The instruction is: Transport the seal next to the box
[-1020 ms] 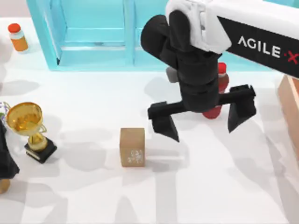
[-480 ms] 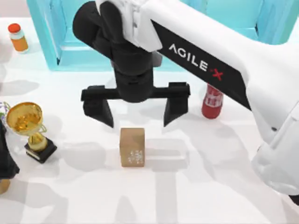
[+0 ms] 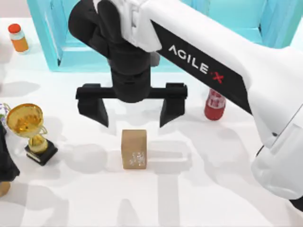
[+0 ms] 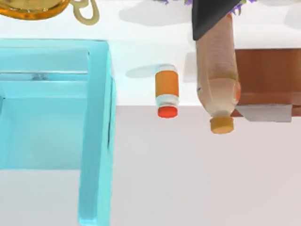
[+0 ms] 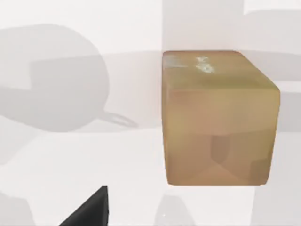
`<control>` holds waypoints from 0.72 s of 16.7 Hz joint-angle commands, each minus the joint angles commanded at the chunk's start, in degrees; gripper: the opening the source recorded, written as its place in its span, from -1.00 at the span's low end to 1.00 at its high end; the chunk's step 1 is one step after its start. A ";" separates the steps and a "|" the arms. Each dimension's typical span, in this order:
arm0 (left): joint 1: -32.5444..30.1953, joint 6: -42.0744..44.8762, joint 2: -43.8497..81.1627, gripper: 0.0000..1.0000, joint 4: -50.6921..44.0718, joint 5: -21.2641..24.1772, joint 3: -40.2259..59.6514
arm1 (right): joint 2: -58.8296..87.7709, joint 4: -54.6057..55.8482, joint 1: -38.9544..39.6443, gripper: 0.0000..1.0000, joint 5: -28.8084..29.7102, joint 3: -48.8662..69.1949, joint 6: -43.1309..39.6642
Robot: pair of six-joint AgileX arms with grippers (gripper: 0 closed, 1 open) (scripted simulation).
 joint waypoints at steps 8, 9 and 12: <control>0.00 0.00 0.00 1.00 0.00 0.00 0.00 | -2.01 13.66 0.22 1.00 -0.08 -15.92 -0.06; 0.00 0.00 0.00 1.00 0.00 0.00 0.00 | -2.38 16.40 0.26 1.00 -0.08 -19.16 -0.01; 0.00 0.00 0.00 1.00 0.00 0.00 0.00 | -3.16 23.39 0.42 1.00 -0.10 -26.88 0.14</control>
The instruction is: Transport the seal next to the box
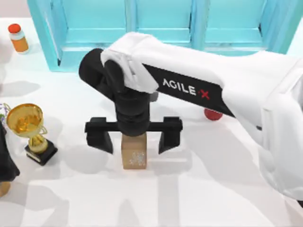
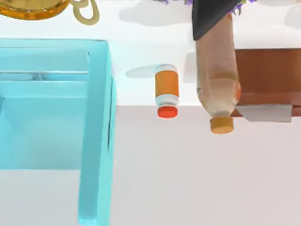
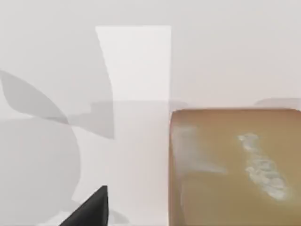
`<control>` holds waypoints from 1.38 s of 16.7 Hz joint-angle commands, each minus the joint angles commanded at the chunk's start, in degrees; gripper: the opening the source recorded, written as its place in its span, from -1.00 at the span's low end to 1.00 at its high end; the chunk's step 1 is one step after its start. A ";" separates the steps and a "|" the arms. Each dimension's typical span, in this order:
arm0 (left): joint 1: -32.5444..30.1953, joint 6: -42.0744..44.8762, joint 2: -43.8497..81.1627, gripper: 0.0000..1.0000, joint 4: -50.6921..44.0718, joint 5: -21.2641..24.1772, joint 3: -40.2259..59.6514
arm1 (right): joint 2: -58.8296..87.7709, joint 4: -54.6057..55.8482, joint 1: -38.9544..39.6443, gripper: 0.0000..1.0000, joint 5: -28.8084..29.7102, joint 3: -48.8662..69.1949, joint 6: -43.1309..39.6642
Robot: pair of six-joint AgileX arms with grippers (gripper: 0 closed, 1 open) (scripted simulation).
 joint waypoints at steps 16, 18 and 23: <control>0.00 0.00 0.00 1.00 0.00 0.00 0.00 | -0.22 2.49 0.08 -0.51 0.00 -2.53 0.08; 0.00 0.00 0.00 1.00 0.00 0.00 0.00 | -0.22 2.49 0.08 -0.81 0.00 -2.53 0.08; 0.00 0.00 0.00 1.00 0.00 0.00 0.00 | -0.22 2.49 0.08 -1.00 0.00 -2.53 0.08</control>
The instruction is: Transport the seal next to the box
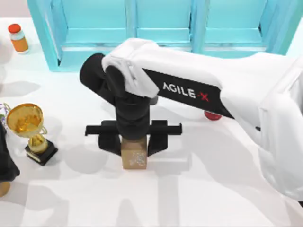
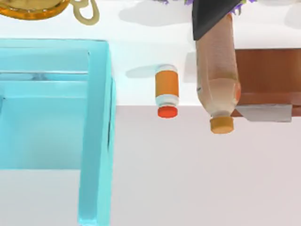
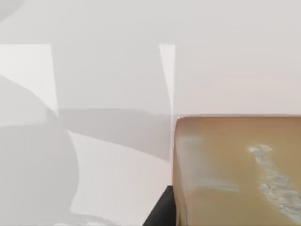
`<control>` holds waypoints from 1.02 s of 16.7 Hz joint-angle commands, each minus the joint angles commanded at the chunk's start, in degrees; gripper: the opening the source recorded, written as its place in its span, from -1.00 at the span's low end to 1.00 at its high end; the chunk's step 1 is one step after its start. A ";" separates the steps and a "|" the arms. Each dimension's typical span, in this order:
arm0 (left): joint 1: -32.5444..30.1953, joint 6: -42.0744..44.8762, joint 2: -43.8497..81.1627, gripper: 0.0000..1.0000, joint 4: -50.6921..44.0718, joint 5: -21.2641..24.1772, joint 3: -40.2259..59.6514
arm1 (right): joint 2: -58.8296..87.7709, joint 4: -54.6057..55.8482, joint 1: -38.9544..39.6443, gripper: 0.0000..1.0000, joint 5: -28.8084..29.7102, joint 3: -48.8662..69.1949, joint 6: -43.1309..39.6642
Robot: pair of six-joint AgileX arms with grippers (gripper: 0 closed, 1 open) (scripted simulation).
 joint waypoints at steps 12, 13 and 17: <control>0.00 0.00 0.00 1.00 0.00 0.00 0.00 | -0.22 -8.08 -0.13 -1.00 -0.07 7.45 0.11; 0.00 0.00 0.00 1.00 0.00 0.00 0.00 | -0.38 -9.37 -0.16 -1.00 -0.05 8.69 0.10; 0.00 0.00 0.00 1.00 0.00 0.00 0.00 | -0.66 -10.75 -0.23 -1.00 -0.03 10.05 0.03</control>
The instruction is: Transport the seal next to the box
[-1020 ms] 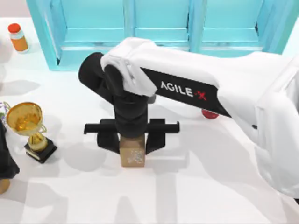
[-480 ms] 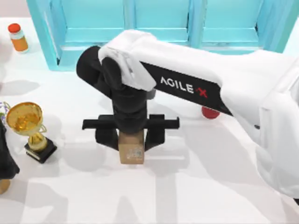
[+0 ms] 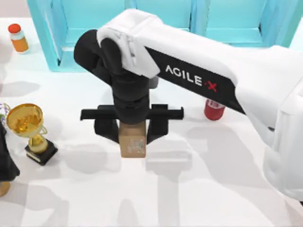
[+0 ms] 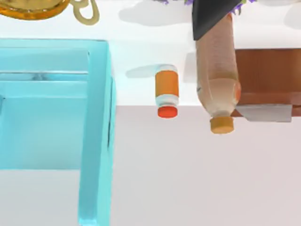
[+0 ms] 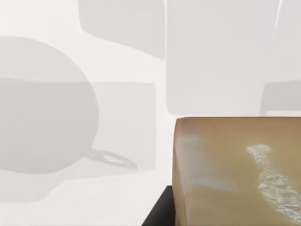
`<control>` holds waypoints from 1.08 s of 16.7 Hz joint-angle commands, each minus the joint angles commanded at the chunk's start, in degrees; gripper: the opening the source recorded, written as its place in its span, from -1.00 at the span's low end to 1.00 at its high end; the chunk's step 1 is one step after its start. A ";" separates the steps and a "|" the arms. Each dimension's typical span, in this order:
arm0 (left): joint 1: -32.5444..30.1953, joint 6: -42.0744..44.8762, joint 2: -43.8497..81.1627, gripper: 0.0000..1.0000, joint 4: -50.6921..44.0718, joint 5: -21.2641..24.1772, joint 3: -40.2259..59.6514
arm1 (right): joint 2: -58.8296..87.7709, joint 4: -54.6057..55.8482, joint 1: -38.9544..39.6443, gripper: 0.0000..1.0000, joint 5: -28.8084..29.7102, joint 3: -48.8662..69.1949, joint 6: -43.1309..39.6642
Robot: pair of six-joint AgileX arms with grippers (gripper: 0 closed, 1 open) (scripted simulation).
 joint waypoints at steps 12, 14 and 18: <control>0.00 0.00 0.00 1.00 0.00 0.00 0.00 | -28.40 0.58 -14.18 -1.00 -0.12 -28.71 -15.60; 0.00 0.00 0.00 1.00 0.00 0.00 0.00 | -37.08 0.60 -18.58 -1.00 -0.18 -37.35 -19.77; 0.00 0.00 0.00 1.00 0.00 0.00 0.00 | -50.98 0.52 -26.10 -1.00 -0.21 -51.59 -27.16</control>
